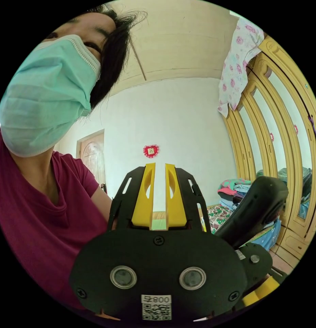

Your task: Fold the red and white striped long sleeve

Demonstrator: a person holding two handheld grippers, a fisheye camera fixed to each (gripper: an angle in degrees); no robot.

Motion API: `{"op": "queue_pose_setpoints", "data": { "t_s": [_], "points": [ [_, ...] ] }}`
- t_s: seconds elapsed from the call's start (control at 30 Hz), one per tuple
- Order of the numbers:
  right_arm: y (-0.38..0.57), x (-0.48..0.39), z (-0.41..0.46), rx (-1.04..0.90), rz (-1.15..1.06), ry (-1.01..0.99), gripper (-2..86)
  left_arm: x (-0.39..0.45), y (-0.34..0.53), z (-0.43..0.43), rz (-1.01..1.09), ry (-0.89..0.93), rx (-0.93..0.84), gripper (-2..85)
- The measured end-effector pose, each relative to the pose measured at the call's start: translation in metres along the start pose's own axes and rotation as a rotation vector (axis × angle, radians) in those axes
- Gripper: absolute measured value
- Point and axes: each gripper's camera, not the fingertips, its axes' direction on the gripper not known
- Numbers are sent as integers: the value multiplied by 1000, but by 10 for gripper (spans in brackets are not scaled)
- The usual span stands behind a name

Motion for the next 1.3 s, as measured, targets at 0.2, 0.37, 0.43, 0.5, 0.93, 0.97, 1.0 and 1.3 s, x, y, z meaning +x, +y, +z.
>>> {"op": "queue_pose_setpoints", "data": {
  "t_s": [0.2,0.37,0.43,0.5,0.93,0.97,1.0,1.3],
  "points": [
    [12,5,0,0,10,-1,53,-8,12,5,1,-34,-17,40],
    [22,9,2,-2,24,-17,52,-20,27,7,-6,-12,-11,29],
    [26,10,2,-3,27,-18,52,-26,36,7,-12,-8,-4,26],
    [29,11,2,-4,29,-16,51,-32,43,5,-21,-2,4,25],
    [41,11,7,-22,31,-37,48,-93,122,-37,-178,101,214,8],
    [41,10,7,-25,26,-25,48,-95,126,-40,-181,106,230,7],
    [41,10,7,-27,25,-20,48,-101,136,-49,-217,67,254,5],
    [48,17,26,-57,46,-52,48,-137,224,-99,-340,24,351,-2]
  ]
}}
